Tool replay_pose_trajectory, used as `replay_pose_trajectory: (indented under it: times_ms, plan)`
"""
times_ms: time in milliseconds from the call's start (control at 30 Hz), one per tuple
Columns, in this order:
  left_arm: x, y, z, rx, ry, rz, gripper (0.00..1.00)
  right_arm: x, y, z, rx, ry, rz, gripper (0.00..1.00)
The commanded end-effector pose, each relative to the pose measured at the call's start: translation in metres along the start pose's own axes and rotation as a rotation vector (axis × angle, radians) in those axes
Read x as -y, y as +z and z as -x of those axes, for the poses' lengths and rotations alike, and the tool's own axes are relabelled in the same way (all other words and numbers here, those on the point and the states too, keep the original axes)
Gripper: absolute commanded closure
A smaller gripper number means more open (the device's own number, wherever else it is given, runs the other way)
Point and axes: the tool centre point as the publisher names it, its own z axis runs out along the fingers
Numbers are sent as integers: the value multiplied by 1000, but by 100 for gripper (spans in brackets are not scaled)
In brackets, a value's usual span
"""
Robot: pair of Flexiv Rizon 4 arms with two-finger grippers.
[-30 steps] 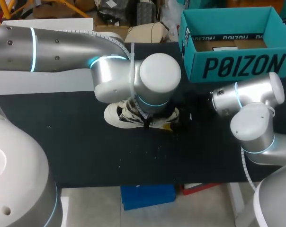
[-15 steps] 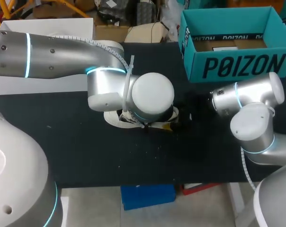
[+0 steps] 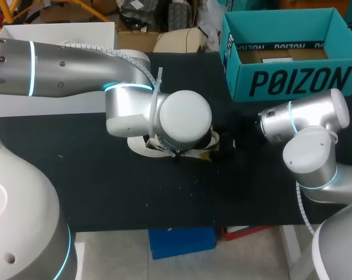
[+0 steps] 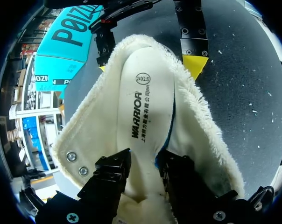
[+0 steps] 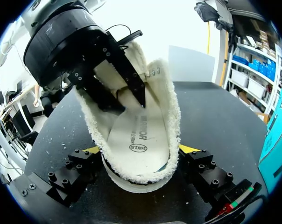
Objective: Take the shoe out of the shoebox, open the shoe tongue, remove and reinsert the insole, then place the shoe into the shoebox
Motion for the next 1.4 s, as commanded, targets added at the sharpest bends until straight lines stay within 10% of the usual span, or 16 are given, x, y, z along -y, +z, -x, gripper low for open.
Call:
replay_pose_trajectory:
  times_ms: [33,167,900,1400]
  plan:
    - [-2,35,-3,13,2,3,68,2,-1,1,-1,2,-1,100]
    - [1,39,-4,4,21,-13,100,2,-1,1,-1,2,-1,100]
    - [-11,-27,7,-351,177,-232,100,2,-1,1,-1,2,-1,100]
    - [-17,-69,3,-371,131,-252,100,2,-1,1,-1,2,-1,100]
